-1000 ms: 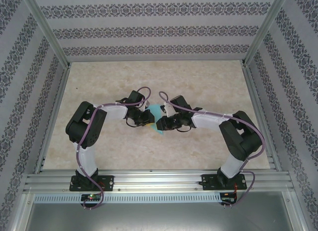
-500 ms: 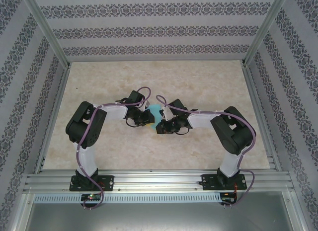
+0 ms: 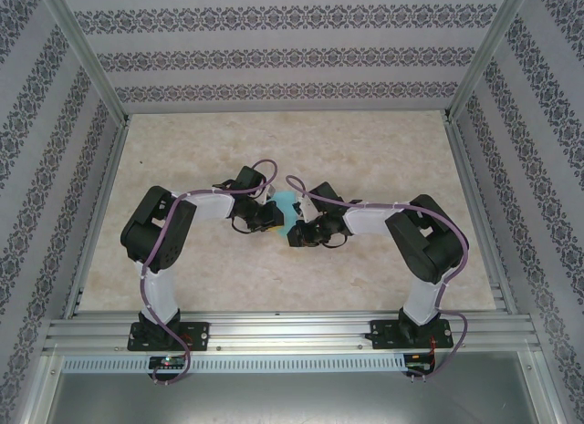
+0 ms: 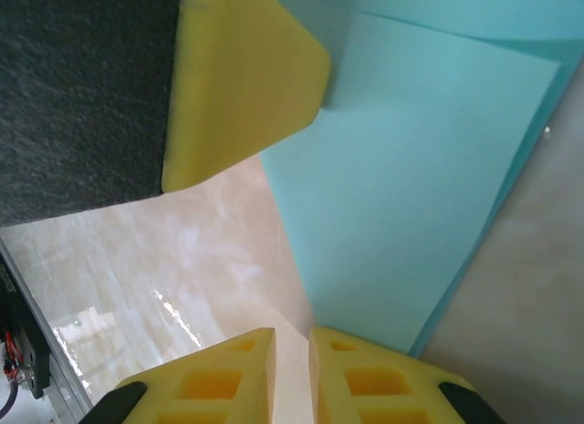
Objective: Fold a paper plane with a square sheet of paper (fold left side to right side)
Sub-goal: Third fold the triangle at the center of the table.
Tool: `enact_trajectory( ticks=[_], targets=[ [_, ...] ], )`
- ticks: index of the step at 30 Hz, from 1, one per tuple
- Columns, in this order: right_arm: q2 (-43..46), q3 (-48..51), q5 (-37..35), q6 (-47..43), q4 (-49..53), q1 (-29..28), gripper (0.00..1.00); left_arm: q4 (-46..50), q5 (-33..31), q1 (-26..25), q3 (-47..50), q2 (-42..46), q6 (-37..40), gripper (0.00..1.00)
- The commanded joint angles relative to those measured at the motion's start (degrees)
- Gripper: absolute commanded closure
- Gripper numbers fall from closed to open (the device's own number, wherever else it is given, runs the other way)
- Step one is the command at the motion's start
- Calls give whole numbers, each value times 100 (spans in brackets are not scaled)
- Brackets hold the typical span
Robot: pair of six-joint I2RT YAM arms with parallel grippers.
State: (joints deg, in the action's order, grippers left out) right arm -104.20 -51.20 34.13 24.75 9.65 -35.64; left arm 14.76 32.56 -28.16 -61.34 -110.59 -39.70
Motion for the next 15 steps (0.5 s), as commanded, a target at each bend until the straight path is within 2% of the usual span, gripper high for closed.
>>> enact_trajectory(
  ticks=[1,10,15],
  targets=[
    [-53,216,-136,-70,470,-91,84,295,-425,-47,193,-409,131,83],
    [298,669,-131,-63,822,-171,87,281,-418,-44,177,-439,130,84],
    [797,494,-40,-147,1167,-124,87,312,-399,-41,156,-394,138,84]
  ],
)
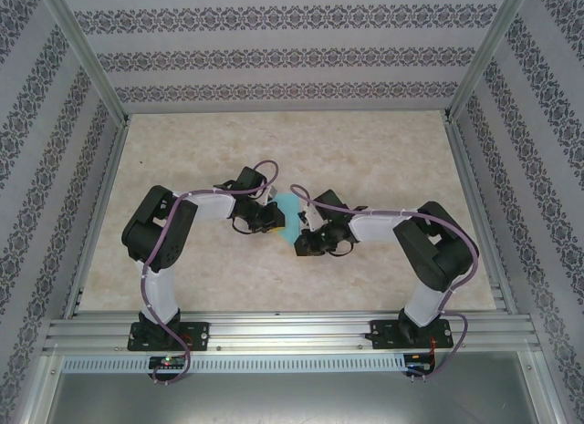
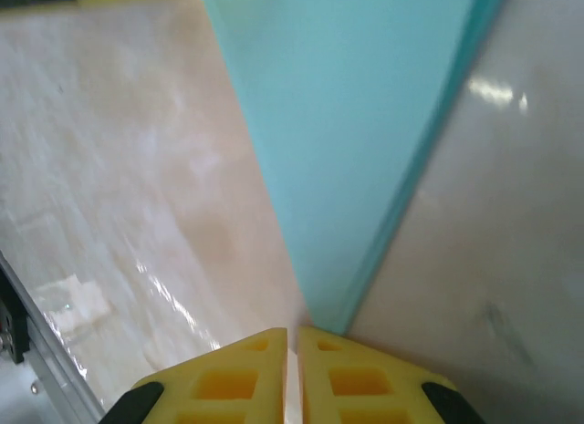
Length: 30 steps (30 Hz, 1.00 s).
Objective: Fold a paper plane with a square sheet of paper (fold left side to right side)
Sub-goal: Third fold the triangle at the center of the table.
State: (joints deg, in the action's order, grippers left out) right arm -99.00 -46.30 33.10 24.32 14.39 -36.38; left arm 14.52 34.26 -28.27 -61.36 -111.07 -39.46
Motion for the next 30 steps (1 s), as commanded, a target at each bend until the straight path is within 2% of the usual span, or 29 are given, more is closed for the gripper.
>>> enact_trajectory(
  ticks=[1,5,15,22,30],
  targets=[
    [354,-67,65,-121,766,-22,87,345,-567,-36,148,-337,114,84],
    [447,-367,151,-62,633,54,86,323,-560,-38,160,-276,107,84],
    [-386,-857,-160,177,139,40,86,323,-537,-30,159,-242,105,84],
    [-603,-698,-427,84,379,25,87,358,-489,-38,96,-145,110,84],
    [-665,-461,-645,104,535,-17,91,297,-368,-51,153,400,-40,81]
  ],
)
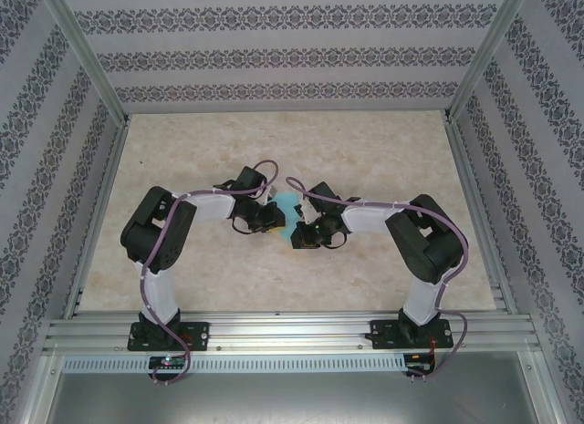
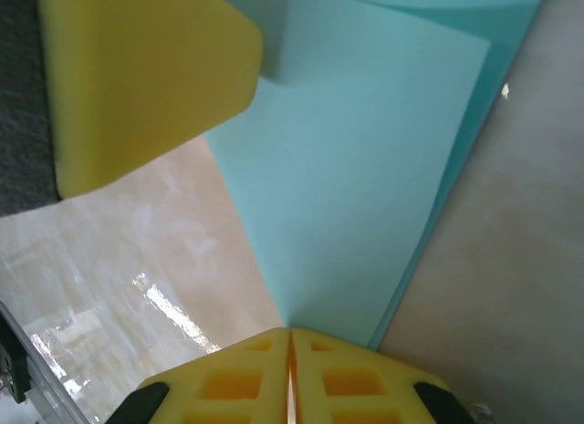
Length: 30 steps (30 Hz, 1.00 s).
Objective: Fold a paper plane with a square sheet of paper (fold left side to right side)
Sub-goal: Third fold the triangle at the center of the table.
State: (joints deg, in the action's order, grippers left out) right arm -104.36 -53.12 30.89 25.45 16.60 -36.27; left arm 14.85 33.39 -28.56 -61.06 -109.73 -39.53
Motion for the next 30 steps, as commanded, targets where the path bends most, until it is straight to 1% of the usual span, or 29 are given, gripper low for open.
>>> enact_trajectory(
  ticks=[1,4,8,16,23,28,30],
  targets=[
    [-129,224,-449,-13,326,-29,91,277,-279,-47,153,348,-52,82],
    [-144,218,-470,-5,343,-51,92,263,-247,-147,220,504,-129,85],
    [-173,163,-497,-10,392,-94,93,16,-174,-383,321,554,-371,86],
    [-194,161,-532,15,396,-139,93,-263,-318,-758,270,378,-702,88],
    [-182,158,-549,25,401,-158,93,-389,-486,-818,459,189,-852,89],
    [-198,159,-583,26,449,-164,93,-298,-875,-801,576,34,-824,89],
    [-207,163,-577,30,462,-163,93,-399,-891,-777,611,-58,-863,89]
  ],
)
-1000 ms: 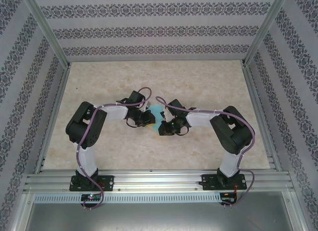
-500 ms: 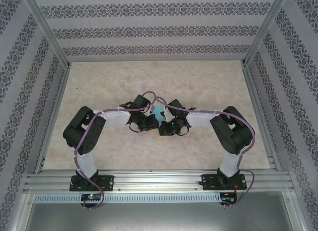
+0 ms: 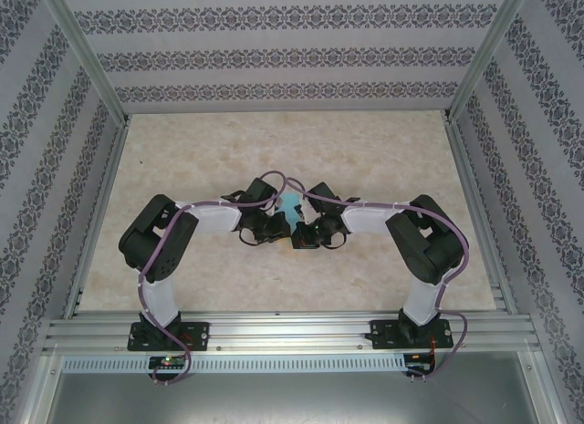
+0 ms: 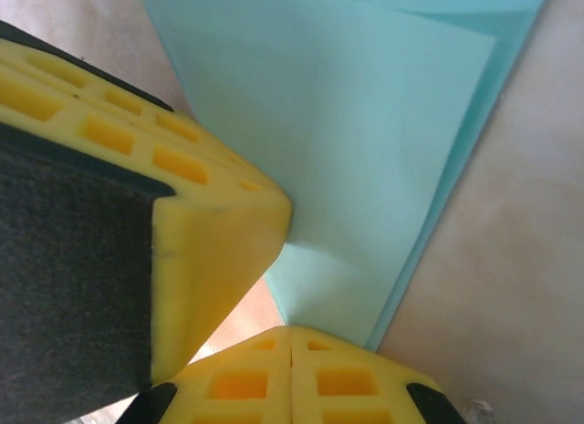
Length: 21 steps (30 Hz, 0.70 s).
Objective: Fold a paper plane with a square sheet of paper (fold left side to right side)
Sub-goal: Third fold the triangle at the center of the table.
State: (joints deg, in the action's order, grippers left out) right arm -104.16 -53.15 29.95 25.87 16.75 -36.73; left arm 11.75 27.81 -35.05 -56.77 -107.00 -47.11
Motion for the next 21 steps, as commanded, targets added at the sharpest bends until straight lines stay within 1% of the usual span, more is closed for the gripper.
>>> enact_trajectory(
  ticks=[1,4,8,14,19,21],
  targets=[
    [-228,158,-496,-13,457,-124,93,-147,-310,-113,181,-385,-132,89],
    [-241,144,-534,-43,536,-131,93,-106,-442,-65,149,-481,-104,90],
    [-263,97,-637,-107,700,-133,93,118,-649,138,183,-350,55,89],
    [-334,90,-663,-144,812,-133,93,518,-804,532,-7,-172,440,88],
    [-326,85,-640,-161,849,-128,93,819,-944,914,-378,-225,775,87],
    [-324,80,-647,-169,873,-143,93,873,-908,1076,-526,-281,877,86]
  ],
)
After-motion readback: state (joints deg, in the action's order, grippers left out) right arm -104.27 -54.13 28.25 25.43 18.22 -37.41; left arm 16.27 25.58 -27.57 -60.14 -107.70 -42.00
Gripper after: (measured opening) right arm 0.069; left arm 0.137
